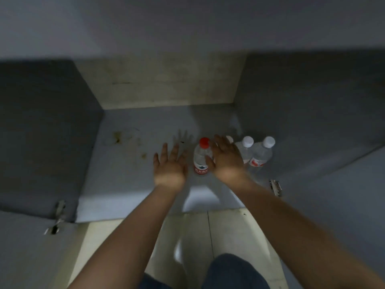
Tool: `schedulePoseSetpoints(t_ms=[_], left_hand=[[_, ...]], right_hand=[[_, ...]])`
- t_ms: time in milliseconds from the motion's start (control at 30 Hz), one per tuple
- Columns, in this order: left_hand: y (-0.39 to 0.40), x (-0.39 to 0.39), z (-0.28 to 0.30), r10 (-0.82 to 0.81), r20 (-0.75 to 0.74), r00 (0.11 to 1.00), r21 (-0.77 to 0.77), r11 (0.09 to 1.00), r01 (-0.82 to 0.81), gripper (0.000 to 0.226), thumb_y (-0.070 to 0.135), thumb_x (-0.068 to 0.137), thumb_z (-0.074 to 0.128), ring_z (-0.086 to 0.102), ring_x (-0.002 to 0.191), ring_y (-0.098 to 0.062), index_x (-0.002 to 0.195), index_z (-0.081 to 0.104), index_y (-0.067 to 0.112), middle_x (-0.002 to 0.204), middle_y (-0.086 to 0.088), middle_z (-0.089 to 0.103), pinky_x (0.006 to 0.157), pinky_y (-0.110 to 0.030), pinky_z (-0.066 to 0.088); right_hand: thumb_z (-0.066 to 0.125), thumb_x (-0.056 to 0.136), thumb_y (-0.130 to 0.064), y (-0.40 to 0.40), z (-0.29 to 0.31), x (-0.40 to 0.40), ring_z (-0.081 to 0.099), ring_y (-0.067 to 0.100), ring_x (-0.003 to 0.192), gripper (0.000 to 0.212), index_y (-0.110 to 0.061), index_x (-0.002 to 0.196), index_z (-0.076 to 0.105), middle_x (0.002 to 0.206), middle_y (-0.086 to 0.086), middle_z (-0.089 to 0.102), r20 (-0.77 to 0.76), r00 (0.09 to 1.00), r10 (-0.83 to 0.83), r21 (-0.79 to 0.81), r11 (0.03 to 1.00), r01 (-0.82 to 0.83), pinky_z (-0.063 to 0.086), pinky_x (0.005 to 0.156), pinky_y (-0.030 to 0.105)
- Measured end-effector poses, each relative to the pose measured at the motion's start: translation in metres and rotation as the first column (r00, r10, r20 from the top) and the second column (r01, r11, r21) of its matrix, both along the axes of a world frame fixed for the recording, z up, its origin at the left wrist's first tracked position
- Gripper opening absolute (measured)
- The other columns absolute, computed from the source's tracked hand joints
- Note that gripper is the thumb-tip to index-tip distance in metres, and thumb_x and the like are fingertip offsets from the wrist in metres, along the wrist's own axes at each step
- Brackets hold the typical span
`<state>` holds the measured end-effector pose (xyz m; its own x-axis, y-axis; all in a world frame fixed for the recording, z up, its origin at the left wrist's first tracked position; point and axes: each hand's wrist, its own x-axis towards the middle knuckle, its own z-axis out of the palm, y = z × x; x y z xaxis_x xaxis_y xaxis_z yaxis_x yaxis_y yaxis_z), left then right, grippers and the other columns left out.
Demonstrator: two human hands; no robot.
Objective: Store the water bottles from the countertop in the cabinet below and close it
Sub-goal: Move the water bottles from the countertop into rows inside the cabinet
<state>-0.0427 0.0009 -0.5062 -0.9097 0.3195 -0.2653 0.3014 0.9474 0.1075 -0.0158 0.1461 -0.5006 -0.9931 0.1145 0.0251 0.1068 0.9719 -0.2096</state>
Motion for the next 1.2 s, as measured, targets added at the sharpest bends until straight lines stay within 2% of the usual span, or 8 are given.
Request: schedulePoseSetpoints(t_ms=[100, 233, 367, 567, 733, 833, 900, 1200], left_hand=[[-0.025, 0.024, 0.030, 0.032, 0.085, 0.996, -0.009, 0.999, -0.031, 0.052, 0.033, 0.100, 0.032, -0.003, 0.149, -0.025, 0.150, 0.017, 0.027, 0.161, 0.000, 0.006, 0.121, -0.045, 0.008], [-0.061, 0.062, 0.080, 0.185, 0.174, 0.967, -0.002, 0.982, -0.188, 0.051, 0.037, 0.101, 0.028, 0.000, 0.149, -0.024, 0.149, 0.017, 0.027, 0.161, 0.002, 0.009, 0.121, -0.042, 0.008], [-0.096, 0.101, 0.135, 0.264, 0.221, 0.939, -0.082, 0.964, -0.252, 0.051, 0.039, 0.101, 0.025, -0.003, 0.149, -0.025, 0.150, 0.015, 0.027, 0.161, 0.002, 0.005, 0.122, -0.042, 0.006], [-0.138, 0.166, 0.250, 0.336, 0.308, 0.890, -0.125, 0.942, -0.312, 0.053, 0.041, 0.101, 0.023, -0.005, 0.149, -0.025, 0.150, 0.013, 0.025, 0.162, 0.001, 0.002, 0.122, -0.040, 0.005], [-0.154, 0.184, 0.359, 0.350, 0.177, 0.920, -0.095, 0.936, -0.339, 0.052, 0.043, 0.099, 0.028, 0.011, 0.149, -0.028, 0.147, 0.028, 0.023, 0.159, -0.003, 0.019, 0.121, -0.042, 0.016], [-0.158, 0.170, 0.414, 0.251, -0.116, 0.961, 0.011, 0.968, -0.251, 0.053, 0.041, 0.082, 0.037, 0.060, 0.117, -0.039, 0.116, 0.068, 0.013, 0.124, -0.014, 0.066, 0.090, -0.051, 0.052], [-0.160, 0.156, 0.447, 0.221, -0.172, 0.960, 0.053, 0.975, -0.215, 0.055, 0.040, 0.076, 0.038, 0.065, 0.108, -0.040, 0.107, 0.072, 0.010, 0.114, -0.015, 0.071, 0.082, -0.053, 0.054], [-0.123, 0.082, 0.510, 0.147, -0.219, 0.965, 0.111, 0.986, -0.125, 0.058, 0.039, 0.097, 0.039, 0.007, 0.149, -0.028, 0.148, 0.026, 0.015, 0.159, -0.009, 0.018, 0.121, -0.042, 0.012]], right_hand=[[0.042, 0.071, -0.032, -0.025, 0.017, 0.017, 0.075, 0.032, 0.082, 0.046, -0.008, 0.087, 0.077, 0.096, 0.015, 0.077, 0.100, 0.995, -0.009, 0.026, 1.000, 0.007, 0.061, 0.064, 0.038], [0.075, 0.069, -0.025, -0.070, 0.051, 0.048, 0.071, 0.039, 0.096, 0.032, -0.004, 0.094, 0.075, 0.109, 0.021, 0.073, 0.242, 0.968, 0.071, -0.006, 0.997, -0.071, 0.057, 0.078, 0.049], [0.069, 0.081, -0.025, -0.099, 0.109, 0.078, 0.054, 0.042, 0.123, 0.043, -0.001, 0.117, 0.065, 0.132, 0.022, 0.058, 0.378, 0.915, 0.142, -0.068, 0.990, -0.125, 0.043, 0.101, 0.054], [0.084, 0.063, -0.027, -0.137, 0.219, 0.128, 0.065, 0.037, 0.110, 0.046, -0.006, 0.102, 0.074, 0.120, 0.019, 0.068, 0.388, 0.859, 0.335, -0.043, 0.937, -0.346, 0.051, 0.089, 0.054], [0.051, 0.076, -0.032, -0.159, 0.331, 0.145, 0.073, 0.030, 0.097, 0.036, -0.012, 0.092, 0.077, 0.105, 0.012, 0.076, 0.133, 0.884, 0.448, -0.025, 0.893, -0.449, 0.058, 0.075, 0.048], [0.040, 0.075, -0.031, -0.157, 0.387, 0.136, 0.071, 0.033, 0.098, 0.046, -0.007, 0.093, 0.076, 0.106, 0.016, 0.074, -0.097, 0.888, 0.450, -0.011, 0.891, -0.453, 0.058, 0.077, 0.048], [0.044, 0.075, -0.028, -0.149, 0.415, 0.125, 0.071, 0.036, 0.098, 0.044, -0.004, 0.093, 0.075, 0.107, 0.019, 0.073, -0.199, 0.888, 0.414, 0.007, 0.907, -0.421, 0.057, 0.078, 0.049], [0.062, 0.073, -0.016, -0.064, 0.478, 0.071, 0.062, 0.048, 0.108, 0.038, 0.005, 0.103, 0.070, 0.114, 0.029, 0.067, -0.273, 0.960, 0.057, -0.053, 0.996, -0.074, 0.052, 0.086, 0.061]])
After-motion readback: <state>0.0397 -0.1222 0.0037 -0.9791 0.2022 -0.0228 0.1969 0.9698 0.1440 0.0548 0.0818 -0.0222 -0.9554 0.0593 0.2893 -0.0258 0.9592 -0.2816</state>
